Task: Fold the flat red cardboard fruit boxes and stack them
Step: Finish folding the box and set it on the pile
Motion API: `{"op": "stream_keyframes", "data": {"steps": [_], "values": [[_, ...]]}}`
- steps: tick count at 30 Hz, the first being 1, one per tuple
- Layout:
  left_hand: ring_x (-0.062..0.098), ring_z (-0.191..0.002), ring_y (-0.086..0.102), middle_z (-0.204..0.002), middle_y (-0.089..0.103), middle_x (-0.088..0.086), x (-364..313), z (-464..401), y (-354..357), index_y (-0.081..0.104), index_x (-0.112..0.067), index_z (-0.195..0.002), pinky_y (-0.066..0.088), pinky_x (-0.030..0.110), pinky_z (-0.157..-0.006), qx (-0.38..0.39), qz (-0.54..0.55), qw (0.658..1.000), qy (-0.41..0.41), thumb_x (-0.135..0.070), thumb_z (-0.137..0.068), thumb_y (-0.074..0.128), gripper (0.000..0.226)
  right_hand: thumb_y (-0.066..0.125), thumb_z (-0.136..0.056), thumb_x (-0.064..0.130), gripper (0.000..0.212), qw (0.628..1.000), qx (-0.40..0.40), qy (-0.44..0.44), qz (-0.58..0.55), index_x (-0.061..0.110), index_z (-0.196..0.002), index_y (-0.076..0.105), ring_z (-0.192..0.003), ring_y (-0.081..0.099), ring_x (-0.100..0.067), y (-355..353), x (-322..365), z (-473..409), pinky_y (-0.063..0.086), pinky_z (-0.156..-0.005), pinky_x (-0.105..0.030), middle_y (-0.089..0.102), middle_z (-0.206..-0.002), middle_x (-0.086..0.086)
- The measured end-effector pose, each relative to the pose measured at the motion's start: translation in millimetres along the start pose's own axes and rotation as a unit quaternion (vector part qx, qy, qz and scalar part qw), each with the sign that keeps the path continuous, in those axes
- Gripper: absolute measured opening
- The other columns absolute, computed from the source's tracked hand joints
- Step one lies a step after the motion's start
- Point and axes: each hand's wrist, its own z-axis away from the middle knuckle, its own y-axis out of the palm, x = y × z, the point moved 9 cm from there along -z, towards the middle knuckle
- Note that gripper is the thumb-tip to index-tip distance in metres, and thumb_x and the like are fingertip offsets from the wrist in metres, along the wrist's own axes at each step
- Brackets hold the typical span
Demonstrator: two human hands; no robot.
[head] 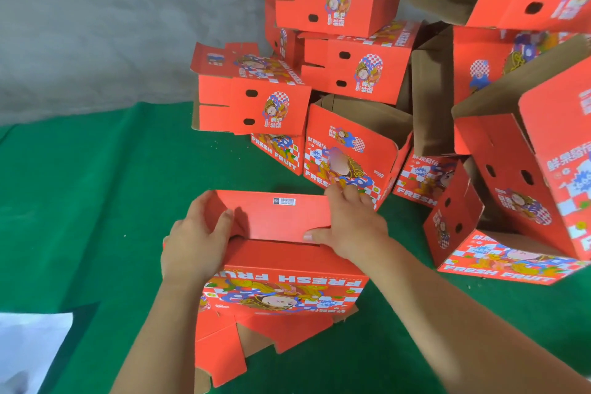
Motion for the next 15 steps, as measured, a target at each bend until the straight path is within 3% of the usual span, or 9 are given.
{"op": "stream_keyframes", "data": {"steps": [2, 4, 5, 7, 9, 11, 13, 15], "values": [[0.037, -0.126, 0.059, -0.136, 0.065, 0.011, -2, 1, -2, 0.041, -0.039, -0.149, 0.047, 0.051, -0.106, -0.003, 0.035, 0.999, -0.004, -0.068, -0.086, 0.048, 0.069, 0.075, -0.072, 0.074, 0.087, 1.000, -0.012, -0.013, -0.014, 0.031, -0.137, 0.036, -0.132, 0.035, -0.027, -1, 2, -1, 0.046, -0.097, -0.047, 0.036, -0.139, 0.003], [0.035, -0.127, 0.059, -0.137, 0.065, 0.011, 0, 1, -1, 0.046, -0.031, -0.147, 0.046, 0.048, -0.107, -0.002, 0.066, 0.997, -0.032, -0.071, -0.079, 0.046, 0.079, 0.069, -0.081, 0.070, 0.068, 0.986, -0.037, -0.013, -0.164, 0.031, -0.133, 0.050, -0.130, 0.039, -0.020, -8, -3, -1, 0.042, -0.106, -0.043, 0.042, -0.136, 0.004], [0.037, -0.124, 0.061, -0.133, 0.066, 0.014, 4, 0, 0, 0.051, -0.022, -0.141, 0.046, 0.048, -0.107, 0.009, 0.080, 0.995, -0.060, -0.072, -0.076, 0.045, 0.082, 0.067, -0.087, 0.063, 0.055, 0.960, -0.054, 0.012, -0.273, 0.030, -0.130, 0.057, -0.130, 0.043, -0.018, -10, -11, 2, 0.040, -0.110, -0.042, 0.045, -0.135, 0.003], [0.038, -0.111, 0.066, -0.119, 0.071, 0.018, 14, 1, 4, 0.063, -0.010, -0.117, 0.049, 0.051, -0.104, 0.064, 0.152, 0.978, -0.128, -0.077, -0.070, 0.048, 0.083, 0.066, -0.093, 0.052, 0.039, 0.875, -0.052, 0.105, -0.469, 0.030, -0.125, 0.064, -0.124, 0.055, -0.020, -3, -34, 6, 0.043, -0.111, -0.042, 0.055, -0.134, -0.003], [0.035, -0.107, 0.070, -0.113, 0.075, 0.016, 15, 11, 12, 0.071, -0.009, -0.111, 0.051, 0.056, -0.105, 0.125, 0.264, 0.942, -0.167, -0.085, -0.068, 0.050, 0.090, 0.065, -0.089, 0.056, 0.046, 0.787, 0.024, 0.184, -0.588, 0.031, -0.127, 0.064, -0.120, 0.062, -0.024, 14, -42, 11, 0.048, -0.109, -0.046, 0.064, -0.131, -0.003], [0.033, -0.119, 0.066, -0.124, 0.072, 0.012, 4, 22, 7, 0.070, -0.012, -0.126, 0.046, 0.055, -0.112, 0.120, 0.288, 0.939, -0.143, -0.090, -0.078, 0.043, 0.096, 0.063, -0.094, 0.054, 0.049, 0.738, 0.067, 0.218, -0.635, 0.025, -0.133, 0.063, -0.101, 0.070, -0.016, 15, -46, 14, 0.056, -0.094, -0.031, 0.069, -0.127, -0.008], [0.025, -0.123, 0.064, -0.131, 0.070, 0.003, -13, 36, -2, 0.066, -0.021, -0.134, 0.042, 0.052, -0.115, 0.086, 0.304, 0.944, -0.094, -0.084, -0.091, 0.038, 0.082, 0.057, -0.101, 0.047, 0.044, 0.707, 0.082, 0.216, -0.668, 0.014, -0.130, 0.064, -0.077, 0.073, -0.012, 7, -55, 12, 0.057, -0.068, -0.021, 0.074, -0.112, -0.014], [0.017, -0.126, 0.062, -0.130, 0.069, -0.010, -29, 53, -11, 0.065, -0.035, -0.133, 0.041, 0.051, -0.116, 0.069, 0.329, 0.941, -0.031, -0.085, -0.091, 0.038, 0.070, 0.060, -0.096, 0.058, 0.050, 0.660, 0.145, 0.195, -0.711, 0.019, -0.126, 0.069, -0.092, 0.077, -0.024, 5, -58, 25, 0.060, -0.080, -0.036, 0.076, -0.111, -0.012]]}}
